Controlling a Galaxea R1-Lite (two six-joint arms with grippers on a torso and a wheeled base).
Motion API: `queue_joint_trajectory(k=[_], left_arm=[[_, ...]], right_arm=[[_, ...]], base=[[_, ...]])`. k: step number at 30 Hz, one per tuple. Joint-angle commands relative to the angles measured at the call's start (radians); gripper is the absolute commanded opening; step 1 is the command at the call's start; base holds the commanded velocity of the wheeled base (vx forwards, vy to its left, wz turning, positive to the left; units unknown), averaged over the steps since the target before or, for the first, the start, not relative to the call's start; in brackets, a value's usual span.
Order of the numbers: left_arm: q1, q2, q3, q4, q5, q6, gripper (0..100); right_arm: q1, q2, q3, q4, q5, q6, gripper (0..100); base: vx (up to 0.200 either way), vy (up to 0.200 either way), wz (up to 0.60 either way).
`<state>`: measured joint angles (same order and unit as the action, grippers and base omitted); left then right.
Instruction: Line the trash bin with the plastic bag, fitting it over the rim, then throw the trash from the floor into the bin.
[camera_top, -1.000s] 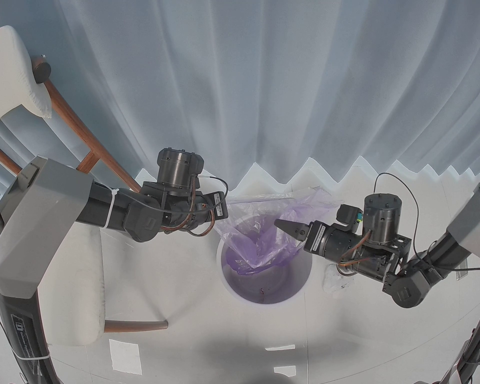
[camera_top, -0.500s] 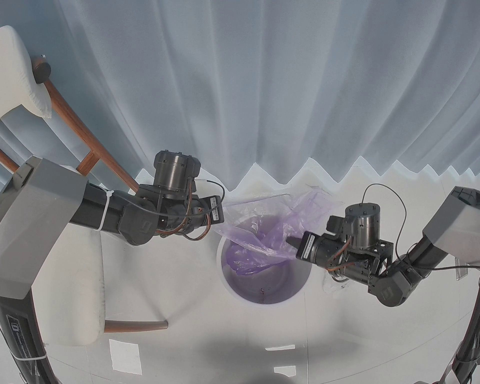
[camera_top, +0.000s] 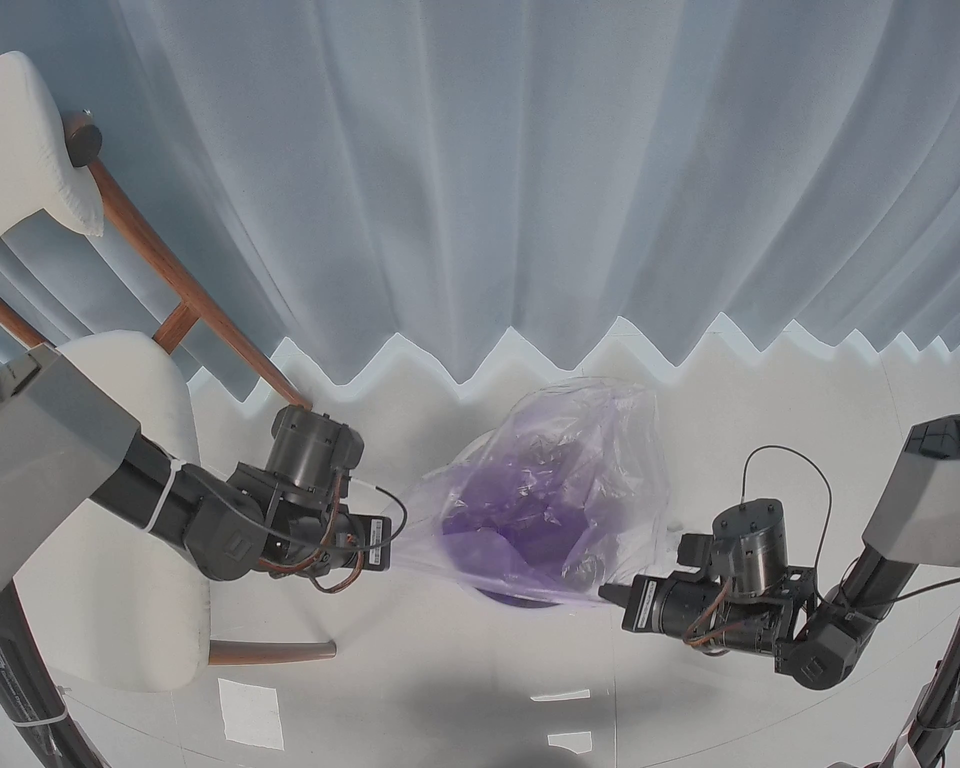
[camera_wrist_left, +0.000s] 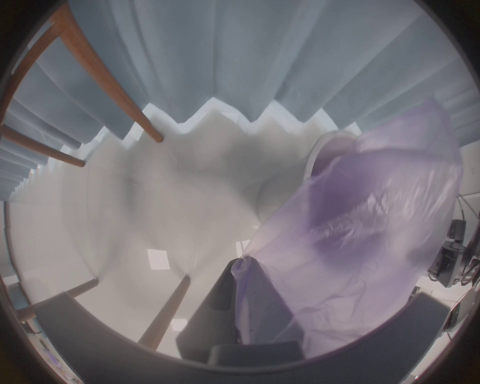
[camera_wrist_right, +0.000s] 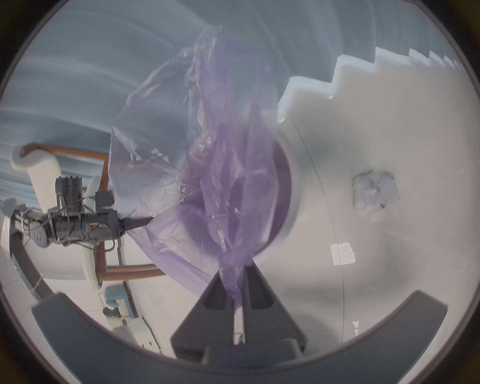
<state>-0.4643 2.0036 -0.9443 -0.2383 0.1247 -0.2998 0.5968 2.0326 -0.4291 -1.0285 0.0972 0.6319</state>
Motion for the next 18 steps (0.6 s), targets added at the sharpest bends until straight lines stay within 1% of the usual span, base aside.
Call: queue_joint_trajectory(k=[1, 3, 6, 8, 9, 10, 11, 13, 14, 15, 18], left_arm=[[-0.027, -0.034, 0.088, -0.003, 0.032, 0.004, 0], [-0.042, -0.028, 0.119, -0.021, 0.044, 0.004, 0], [-0.062, -0.008, 0.182, -0.101, 0.061, 0.002, 0], [-0.082, 0.034, 0.214, -0.185, 0.061, 0.001, 0], [-0.083, 0.037, 0.216, -0.193, 0.061, -0.001, 0], [-0.102, 0.072, 0.246, -0.309, 0.059, -0.002, 0], [-0.106, 0.086, 0.274, -0.368, 0.058, 0.004, 0], [-0.113, 0.113, 0.315, -0.449, 0.056, 0.014, 0], [-0.113, 0.113, 0.315, -0.449, 0.056, 0.014, 0], [-0.123, 0.147, 0.355, -0.518, 0.058, 0.044, 0], [-0.123, 0.181, 0.397, -0.616, 0.058, 0.080, 0]], right_arm=[[0.061, -0.006, 0.059, -0.010, -0.024, 0.002, 0], [0.067, 0.000, 0.067, -0.008, -0.044, 0.002, 0], [0.069, 0.015, 0.095, -0.010, -0.048, 0.002, 0], [0.067, 0.031, 0.104, -0.013, -0.054, 0.002, 0], [0.067, 0.032, 0.105, -0.013, -0.056, 0.002, 0], [0.067, 0.038, 0.112, -0.022, -0.080, 0.002, 0], [0.067, 0.043, 0.115, -0.031, -0.091, 0.002, 0], [0.067, 0.051, 0.124, -0.047, -0.100, -0.001, 0], [0.067, 0.051, 0.124, -0.047, -0.100, -0.001, 0], [0.067, 0.060, 0.139, -0.065, -0.106, -0.008, 0], [0.063, 0.083, 0.148, -0.104, -0.122, -0.008, 0]], base=[[0.000, 0.000, 0.00], [0.000, 0.000, 0.00], [0.000, 0.000, 0.00], [0.000, 0.000, 0.00], [0.000, 0.000, 0.00], [0.000, 0.000, 0.00], [0.000, 0.000, 0.00], [0.000, 0.000, 0.00], [0.000, 0.000, 0.00], [0.000, 0.000, 0.00], [0.000, 0.000, 0.00]])
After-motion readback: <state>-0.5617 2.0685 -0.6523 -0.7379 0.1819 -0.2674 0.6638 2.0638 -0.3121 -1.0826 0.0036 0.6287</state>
